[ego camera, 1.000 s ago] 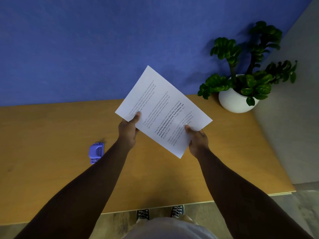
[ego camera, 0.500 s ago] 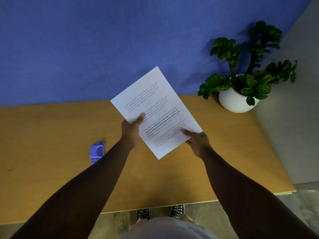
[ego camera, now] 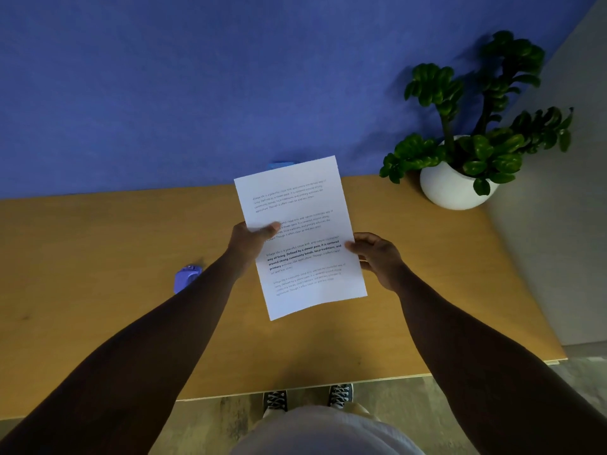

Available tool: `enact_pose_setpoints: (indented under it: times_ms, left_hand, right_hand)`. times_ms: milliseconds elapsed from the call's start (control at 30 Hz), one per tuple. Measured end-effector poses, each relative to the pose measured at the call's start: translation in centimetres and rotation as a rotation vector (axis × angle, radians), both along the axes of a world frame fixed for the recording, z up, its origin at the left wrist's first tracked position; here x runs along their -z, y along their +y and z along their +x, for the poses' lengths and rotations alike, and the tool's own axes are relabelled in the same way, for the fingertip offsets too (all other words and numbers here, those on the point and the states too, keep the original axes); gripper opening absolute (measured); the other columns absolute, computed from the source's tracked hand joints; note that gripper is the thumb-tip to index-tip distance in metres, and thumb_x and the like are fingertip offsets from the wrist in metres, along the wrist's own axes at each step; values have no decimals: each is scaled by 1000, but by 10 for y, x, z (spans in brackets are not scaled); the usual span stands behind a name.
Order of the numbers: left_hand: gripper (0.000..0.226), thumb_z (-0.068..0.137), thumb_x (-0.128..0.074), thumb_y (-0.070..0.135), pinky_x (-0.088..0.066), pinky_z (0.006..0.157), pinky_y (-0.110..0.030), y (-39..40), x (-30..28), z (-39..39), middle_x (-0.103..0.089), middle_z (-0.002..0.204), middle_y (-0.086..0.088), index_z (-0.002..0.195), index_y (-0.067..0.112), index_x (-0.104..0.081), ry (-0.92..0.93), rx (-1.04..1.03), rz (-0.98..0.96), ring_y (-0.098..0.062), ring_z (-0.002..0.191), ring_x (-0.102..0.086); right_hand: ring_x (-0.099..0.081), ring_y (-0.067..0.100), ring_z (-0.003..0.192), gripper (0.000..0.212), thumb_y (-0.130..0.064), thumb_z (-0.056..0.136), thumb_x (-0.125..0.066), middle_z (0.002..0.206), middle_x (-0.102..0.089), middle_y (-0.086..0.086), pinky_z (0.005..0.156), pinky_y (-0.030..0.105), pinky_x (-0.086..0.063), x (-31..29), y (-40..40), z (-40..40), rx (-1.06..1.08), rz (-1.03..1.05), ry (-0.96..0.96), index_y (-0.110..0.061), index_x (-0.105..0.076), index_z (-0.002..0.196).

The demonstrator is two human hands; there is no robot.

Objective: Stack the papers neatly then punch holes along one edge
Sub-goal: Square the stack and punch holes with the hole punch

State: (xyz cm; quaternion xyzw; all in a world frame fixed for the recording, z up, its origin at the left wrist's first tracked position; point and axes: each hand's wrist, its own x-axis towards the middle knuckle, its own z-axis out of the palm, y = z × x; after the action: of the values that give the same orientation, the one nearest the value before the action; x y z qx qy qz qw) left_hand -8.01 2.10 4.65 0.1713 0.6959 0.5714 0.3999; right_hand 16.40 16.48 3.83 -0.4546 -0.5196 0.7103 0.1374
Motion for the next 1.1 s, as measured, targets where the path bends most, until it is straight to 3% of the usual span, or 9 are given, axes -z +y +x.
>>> enact_pose_setpoints:
  times_ms: [167, 433, 600, 767, 867, 900, 1000, 1100]
  left_hand:
    - [25, 79, -82, 22, -59, 71, -30, 0, 4, 4, -77, 100, 4, 102, 22, -74, 25, 84, -95, -16, 89, -74]
    - [34, 80, -81, 20, -60, 74, -32, -2, 12, 10, -76, 104, -1, 113, 13, -71, 15, 147, -144, -22, 94, -73]
    - [38, 82, -79, 13, -57, 91, -44, -7, 20, 8, -74, 113, -9, 118, 6, -69, -37, 113, -117, -27, 99, -71]
    - [36, 86, -75, 15, -61, 82, -40, -19, 26, 0, -74, 106, -12, 120, 5, -68, -47, -15, -160, -26, 91, -73]
    - [31, 87, -73, 9, -54, 55, -19, -26, 30, -5, -72, 85, -9, 118, 4, -68, -57, -121, -165, -9, 59, -65]
    - [30, 87, -72, 8, -50, 53, -18, -28, 32, -8, -70, 80, -9, 117, 5, -68, -36, -158, -181, -8, 55, -61]
    - [32, 86, -65, 1, -51, 71, -29, -36, 38, -16, -72, 88, -10, 117, 6, -70, 19, -242, -243, -19, 73, -62]
    - [26, 84, -70, 16, -49, 64, -24, -48, 46, -27, -74, 89, 0, 109, 20, -74, 130, -328, -338, -15, 67, -60]
  right_hand:
    - [-72, 26, 98, 28, -19, 84, -75, 106, -76, 4, 91, 46, -57, -2, -3, -5, -61, 24, -54, -15, -70, 111]
    - [-67, 31, 107, 32, -10, 89, -69, 117, -71, 9, 96, 51, -53, -5, -11, -4, -104, 42, -138, -13, -65, 120]
    - [-66, 33, 109, 33, -5, 92, -64, 121, -68, 14, 97, 49, -52, -5, -15, -4, -100, 61, -175, -6, -62, 125]
    - [-64, 35, 111, 32, -5, 93, -61, 122, -67, 15, 99, 51, -51, -3, -20, -5, -90, 75, -223, -5, -62, 125]
    - [-64, 34, 110, 33, -5, 93, -61, 121, -67, 15, 99, 50, -51, -1, -23, -6, -86, 70, -239, -5, -61, 126]
    - [-64, 34, 110, 33, -5, 93, -61, 122, -67, 15, 99, 50, -51, 0, -24, -7, -85, 66, -244, -5, -61, 126]
    - [-64, 33, 110, 33, -5, 94, -59, 122, -67, 14, 99, 50, -51, 4, -28, -13, -88, 49, -256, -6, -61, 127]
    - [-64, 32, 109, 31, -6, 95, -57, 120, -67, 12, 99, 49, -51, 7, -34, -21, -101, 56, -288, -9, -61, 126]
